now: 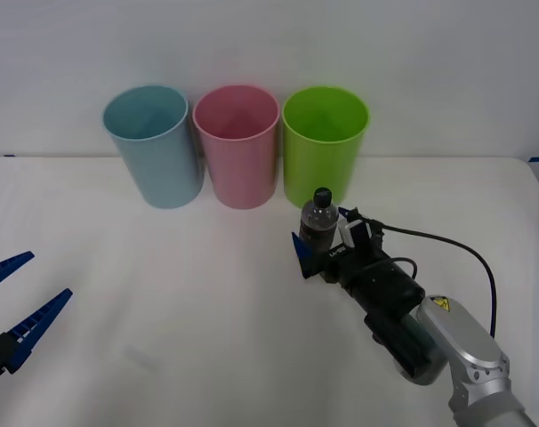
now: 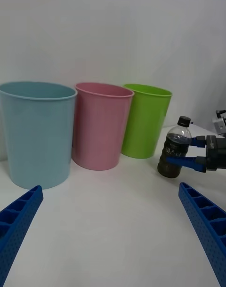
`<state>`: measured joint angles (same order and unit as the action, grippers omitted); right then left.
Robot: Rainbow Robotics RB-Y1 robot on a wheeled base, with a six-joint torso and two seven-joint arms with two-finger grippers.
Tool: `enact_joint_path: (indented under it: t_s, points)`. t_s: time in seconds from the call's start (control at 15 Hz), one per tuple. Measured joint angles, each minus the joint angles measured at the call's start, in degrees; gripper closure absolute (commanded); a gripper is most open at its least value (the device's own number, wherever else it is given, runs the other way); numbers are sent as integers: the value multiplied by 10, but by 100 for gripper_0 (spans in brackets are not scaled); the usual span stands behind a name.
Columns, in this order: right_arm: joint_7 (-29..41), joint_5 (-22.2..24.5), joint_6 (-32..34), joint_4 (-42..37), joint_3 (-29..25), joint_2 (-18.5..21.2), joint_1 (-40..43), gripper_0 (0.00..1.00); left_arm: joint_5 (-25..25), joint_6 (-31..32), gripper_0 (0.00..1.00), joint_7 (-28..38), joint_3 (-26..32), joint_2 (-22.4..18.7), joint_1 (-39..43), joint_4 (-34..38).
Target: Grasp the object on the table and drop it into the matching bin: aluminum can to the light blue bin, PET bottle to the pink bin.
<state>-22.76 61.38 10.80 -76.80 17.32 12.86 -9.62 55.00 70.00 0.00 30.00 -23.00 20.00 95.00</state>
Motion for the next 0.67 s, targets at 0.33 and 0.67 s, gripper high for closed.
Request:
enact_joint_path:
  t_s: [0.33, 0.67]
  points:
    - [-1, 0, -2, 46, -5, -25, -35, 0, 0, 0, 0, 0, 0, 0, 0, 0]
    - [-2, 0, 4, 46, -4, -26, -34, 0, 0, 0, 0, 0, 0, 0, 0, 0]
